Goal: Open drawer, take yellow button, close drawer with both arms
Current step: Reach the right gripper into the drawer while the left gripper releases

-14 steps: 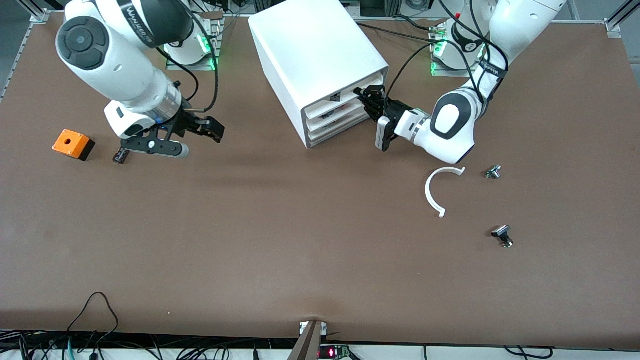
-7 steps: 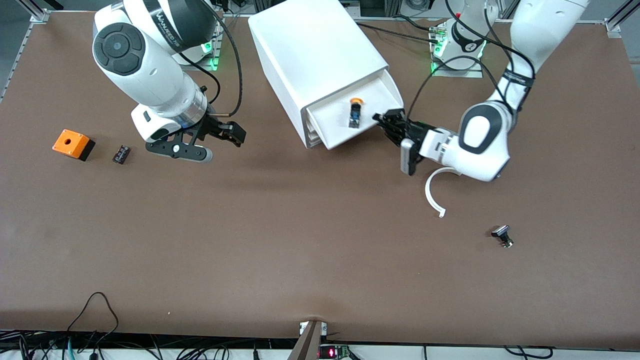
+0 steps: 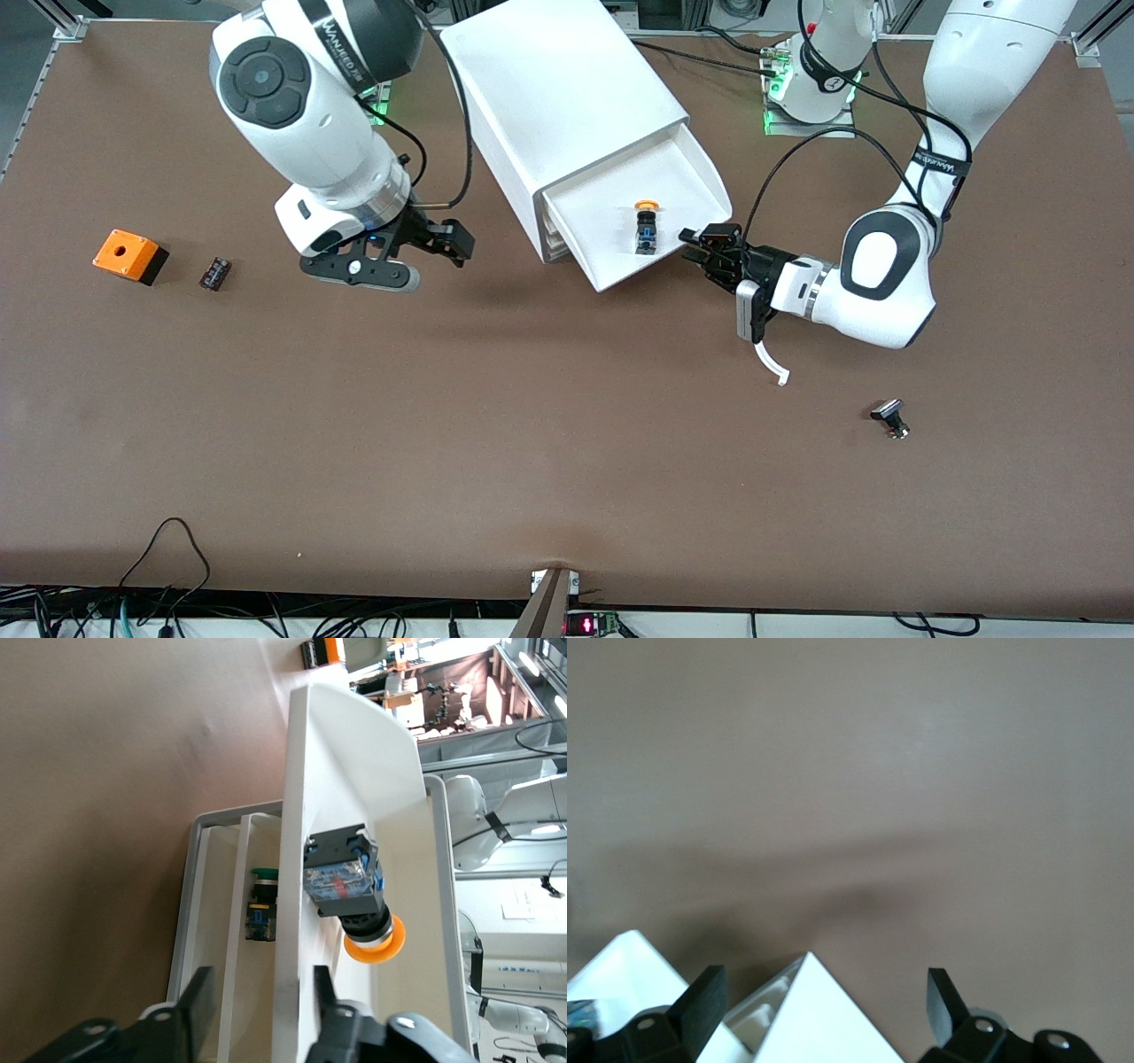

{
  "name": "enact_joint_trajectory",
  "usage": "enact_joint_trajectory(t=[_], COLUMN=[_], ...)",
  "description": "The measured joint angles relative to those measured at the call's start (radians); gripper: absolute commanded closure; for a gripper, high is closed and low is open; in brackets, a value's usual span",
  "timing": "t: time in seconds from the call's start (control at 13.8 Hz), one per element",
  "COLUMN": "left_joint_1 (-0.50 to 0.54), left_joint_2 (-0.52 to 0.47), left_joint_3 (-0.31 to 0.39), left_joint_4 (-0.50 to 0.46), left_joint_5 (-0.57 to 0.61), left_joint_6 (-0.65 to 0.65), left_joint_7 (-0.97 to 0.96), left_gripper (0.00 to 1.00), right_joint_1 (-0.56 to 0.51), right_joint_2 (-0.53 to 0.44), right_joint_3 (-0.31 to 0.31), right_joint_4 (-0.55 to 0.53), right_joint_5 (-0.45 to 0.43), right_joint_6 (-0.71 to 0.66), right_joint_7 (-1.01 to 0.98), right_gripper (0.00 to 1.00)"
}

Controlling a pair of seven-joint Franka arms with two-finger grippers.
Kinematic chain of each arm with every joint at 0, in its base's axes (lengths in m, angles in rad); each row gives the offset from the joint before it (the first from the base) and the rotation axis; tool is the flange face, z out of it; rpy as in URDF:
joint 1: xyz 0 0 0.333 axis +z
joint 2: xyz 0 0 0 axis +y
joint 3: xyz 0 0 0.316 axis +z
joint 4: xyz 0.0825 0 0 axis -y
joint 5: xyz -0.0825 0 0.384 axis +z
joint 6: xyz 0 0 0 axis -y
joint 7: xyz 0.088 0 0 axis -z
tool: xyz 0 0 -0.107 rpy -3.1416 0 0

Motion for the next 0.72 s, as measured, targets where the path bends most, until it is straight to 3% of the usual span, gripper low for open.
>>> enact_joint_trajectory(t=[0.43,0.72], left_joint_1=[0.005,-0.007], left_joint_2=[-0.065,-0.091], left_joint_3=[0.000,-0.010], left_joint_4=[0.230,0.338], left_joint_5=[0.389,0.748], left_joint_6=[-0.121,-0.145], left_joint_7=[-0.464,-0.717], left_gripper=[0.00,0.00], right_joint_1=[0.129,0.226], right_joint_2=[0.127,0.176], right_joint_3=[-0.001,-0.003], right_joint_4=[0.112,0.188], right_joint_5=[-0.025,-0.054], right_joint_6=[0.118,0.148], right_joint_7=[0.122,0.159], right_gripper=[0.00,0.00])
